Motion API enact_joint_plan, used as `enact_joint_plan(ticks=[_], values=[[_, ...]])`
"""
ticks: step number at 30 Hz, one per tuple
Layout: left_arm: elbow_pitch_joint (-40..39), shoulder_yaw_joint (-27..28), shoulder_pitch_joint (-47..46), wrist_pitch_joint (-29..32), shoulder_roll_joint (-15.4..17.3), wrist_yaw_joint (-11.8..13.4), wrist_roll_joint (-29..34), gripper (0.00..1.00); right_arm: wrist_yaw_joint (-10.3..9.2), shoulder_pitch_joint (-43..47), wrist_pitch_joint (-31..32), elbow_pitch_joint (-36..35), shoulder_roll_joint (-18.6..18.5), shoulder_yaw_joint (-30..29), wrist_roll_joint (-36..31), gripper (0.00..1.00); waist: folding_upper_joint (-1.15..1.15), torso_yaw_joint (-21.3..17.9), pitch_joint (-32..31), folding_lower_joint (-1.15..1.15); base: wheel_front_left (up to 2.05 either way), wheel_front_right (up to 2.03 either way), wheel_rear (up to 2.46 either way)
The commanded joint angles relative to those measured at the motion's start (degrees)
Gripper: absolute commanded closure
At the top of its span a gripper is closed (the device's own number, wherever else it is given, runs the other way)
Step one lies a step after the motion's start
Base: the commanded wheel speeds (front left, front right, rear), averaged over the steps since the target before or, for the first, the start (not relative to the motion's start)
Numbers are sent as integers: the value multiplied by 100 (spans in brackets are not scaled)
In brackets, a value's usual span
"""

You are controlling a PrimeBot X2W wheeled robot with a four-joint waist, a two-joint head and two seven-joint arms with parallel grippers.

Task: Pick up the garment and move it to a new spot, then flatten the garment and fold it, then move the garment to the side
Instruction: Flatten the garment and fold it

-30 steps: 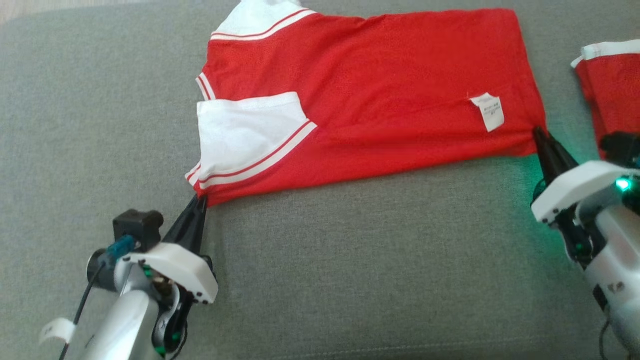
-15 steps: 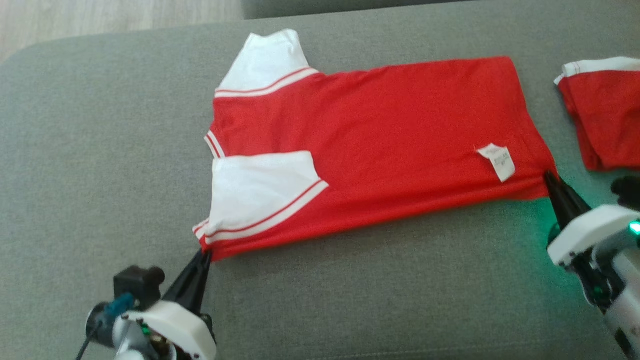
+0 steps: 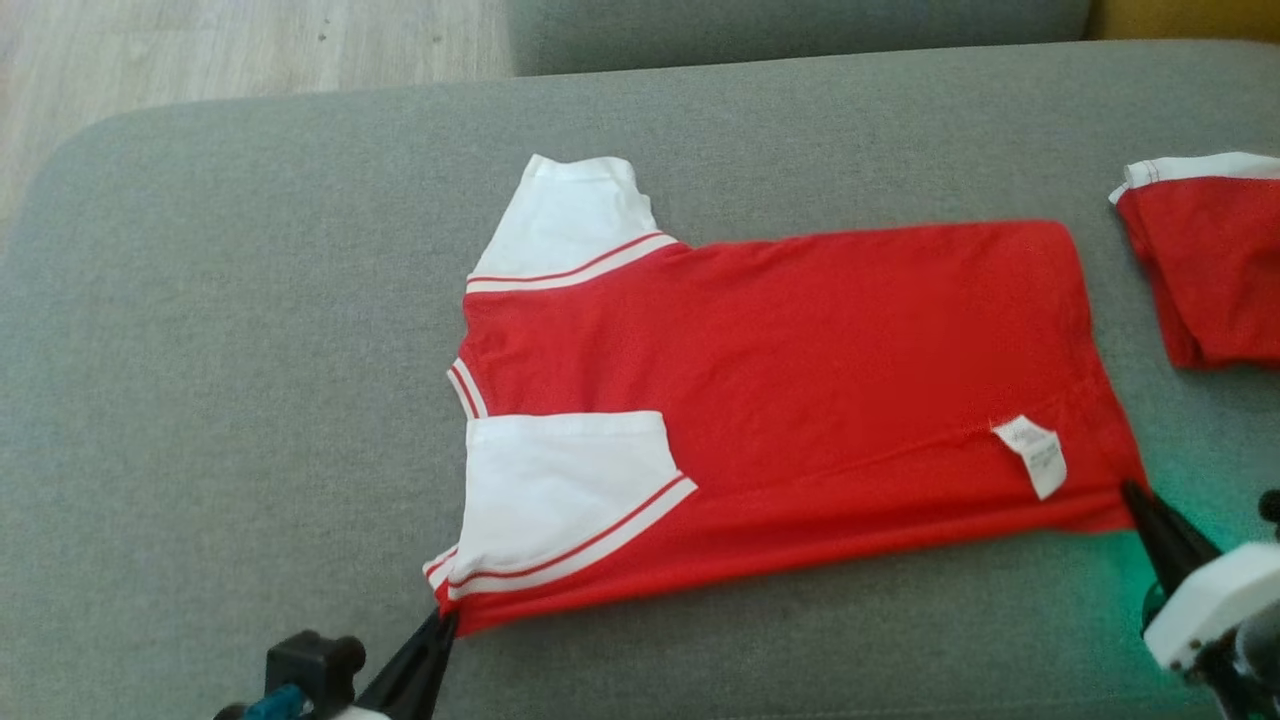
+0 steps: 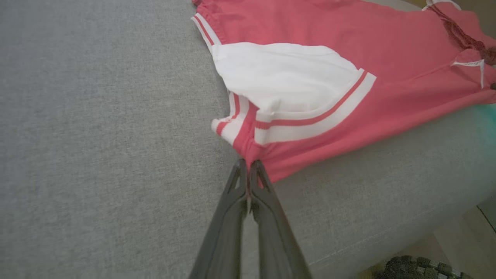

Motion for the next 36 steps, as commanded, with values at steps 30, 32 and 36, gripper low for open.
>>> enact_joint_plan(ticks=[30,32,36], values=[[-959,254,-1591,506,407,98,374,0,12,1172,191,-1807,851,-2372,-1797,0,0,-150,202,0,0,0,0],[-1091,338,-2245,809,503,-38,364,0,12,1065,185,-1963,962,-2450,-1968,0,0,-180,372,0,0,0,0],[-730,372,-3715,1437,587,-509,198,0,12,842,249,-2214,1118,-2513,-2182,0,0,-275,720,0,0,0,0]])
